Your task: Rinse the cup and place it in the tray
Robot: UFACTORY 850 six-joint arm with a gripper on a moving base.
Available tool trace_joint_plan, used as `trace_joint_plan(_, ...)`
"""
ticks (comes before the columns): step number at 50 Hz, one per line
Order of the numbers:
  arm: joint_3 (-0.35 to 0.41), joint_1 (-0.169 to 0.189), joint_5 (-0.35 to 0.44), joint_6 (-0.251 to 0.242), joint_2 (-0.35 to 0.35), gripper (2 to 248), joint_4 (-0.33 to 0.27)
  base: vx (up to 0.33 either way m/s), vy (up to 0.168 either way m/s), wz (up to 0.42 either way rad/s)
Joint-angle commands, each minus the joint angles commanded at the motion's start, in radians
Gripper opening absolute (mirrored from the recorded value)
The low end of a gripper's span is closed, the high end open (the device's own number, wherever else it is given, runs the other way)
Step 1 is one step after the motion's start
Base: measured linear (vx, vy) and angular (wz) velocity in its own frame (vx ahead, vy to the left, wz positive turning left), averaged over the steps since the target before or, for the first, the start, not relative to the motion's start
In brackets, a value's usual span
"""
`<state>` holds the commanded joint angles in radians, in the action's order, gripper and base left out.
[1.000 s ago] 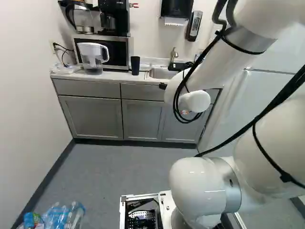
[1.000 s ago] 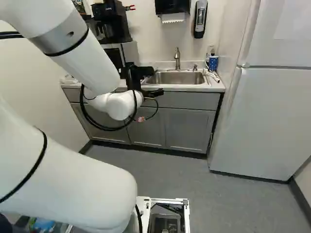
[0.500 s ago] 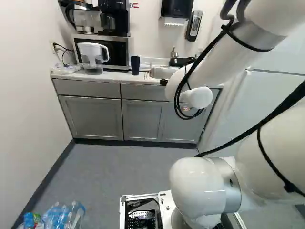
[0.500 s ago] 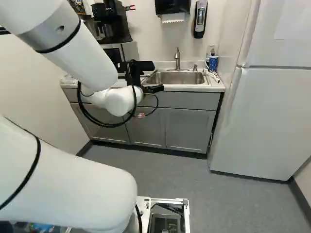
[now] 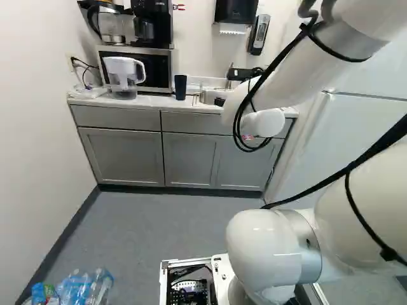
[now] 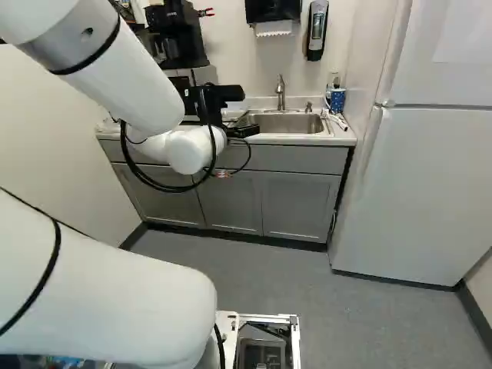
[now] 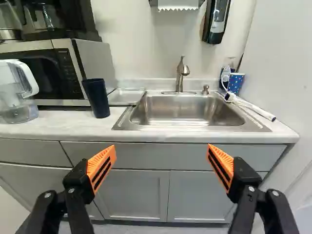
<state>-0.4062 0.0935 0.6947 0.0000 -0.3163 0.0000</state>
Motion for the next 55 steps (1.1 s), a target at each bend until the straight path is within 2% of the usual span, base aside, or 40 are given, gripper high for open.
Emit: trace_joint_plan(55,-0.146,0.008,-0.045,0.000,0.031,247,0.000,0.000,0.000,0.000)
